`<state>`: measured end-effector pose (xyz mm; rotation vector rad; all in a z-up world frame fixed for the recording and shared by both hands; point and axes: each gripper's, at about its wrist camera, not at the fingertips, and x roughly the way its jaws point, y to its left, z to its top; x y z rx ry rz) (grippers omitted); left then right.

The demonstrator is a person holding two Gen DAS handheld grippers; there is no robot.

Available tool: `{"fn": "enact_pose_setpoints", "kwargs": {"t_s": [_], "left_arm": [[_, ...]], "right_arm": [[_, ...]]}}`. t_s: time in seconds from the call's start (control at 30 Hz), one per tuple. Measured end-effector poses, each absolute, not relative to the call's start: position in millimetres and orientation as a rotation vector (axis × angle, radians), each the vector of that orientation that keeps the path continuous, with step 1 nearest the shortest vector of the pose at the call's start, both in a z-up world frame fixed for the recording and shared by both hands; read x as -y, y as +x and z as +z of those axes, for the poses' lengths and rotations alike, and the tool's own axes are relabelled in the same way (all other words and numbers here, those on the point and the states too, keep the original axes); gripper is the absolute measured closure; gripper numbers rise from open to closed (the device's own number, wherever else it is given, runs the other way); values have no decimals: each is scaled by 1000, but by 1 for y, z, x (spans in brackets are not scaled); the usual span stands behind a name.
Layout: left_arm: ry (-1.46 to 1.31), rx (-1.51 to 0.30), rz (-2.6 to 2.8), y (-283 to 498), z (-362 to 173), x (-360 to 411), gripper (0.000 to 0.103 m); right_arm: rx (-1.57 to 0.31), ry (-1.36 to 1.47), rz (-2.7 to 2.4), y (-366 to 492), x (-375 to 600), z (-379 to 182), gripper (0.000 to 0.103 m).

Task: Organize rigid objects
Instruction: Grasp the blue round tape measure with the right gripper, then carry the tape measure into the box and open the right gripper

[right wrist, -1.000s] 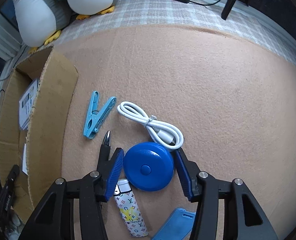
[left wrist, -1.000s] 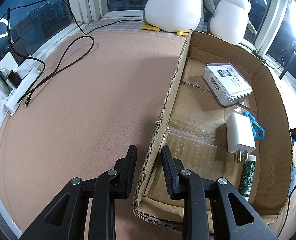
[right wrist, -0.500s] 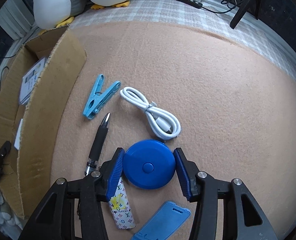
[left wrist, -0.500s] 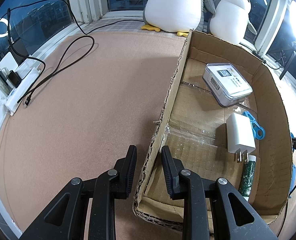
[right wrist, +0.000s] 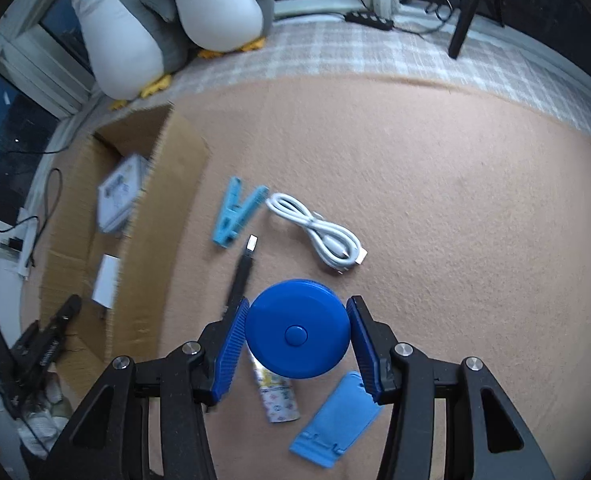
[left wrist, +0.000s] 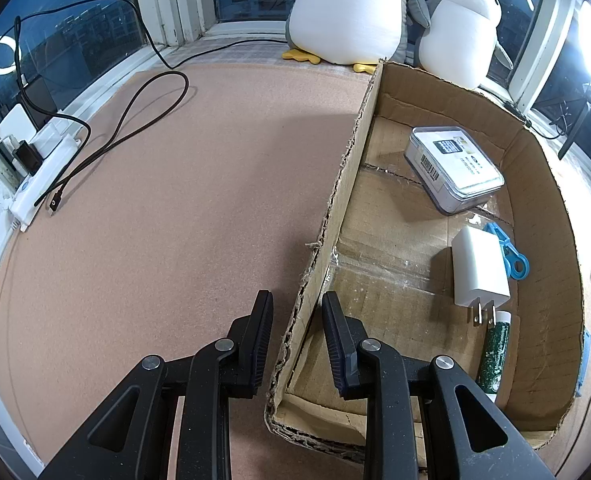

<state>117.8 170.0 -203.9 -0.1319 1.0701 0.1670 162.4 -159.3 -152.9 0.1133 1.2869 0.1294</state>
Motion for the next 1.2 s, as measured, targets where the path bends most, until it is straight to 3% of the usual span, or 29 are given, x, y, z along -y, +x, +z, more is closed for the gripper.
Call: {"fn": "enact_pose_setpoints", "kwargs": {"t_s": [0.4,1.2], "left_arm": [[-127,-1070,170,118,-204,-171,75],[-116,-1072,172,118,-204,-170,75]], "right_arm": [[-1149,90,348,183,72,-100,57],[-1196,-39,403,208,1,-153,57]]}}
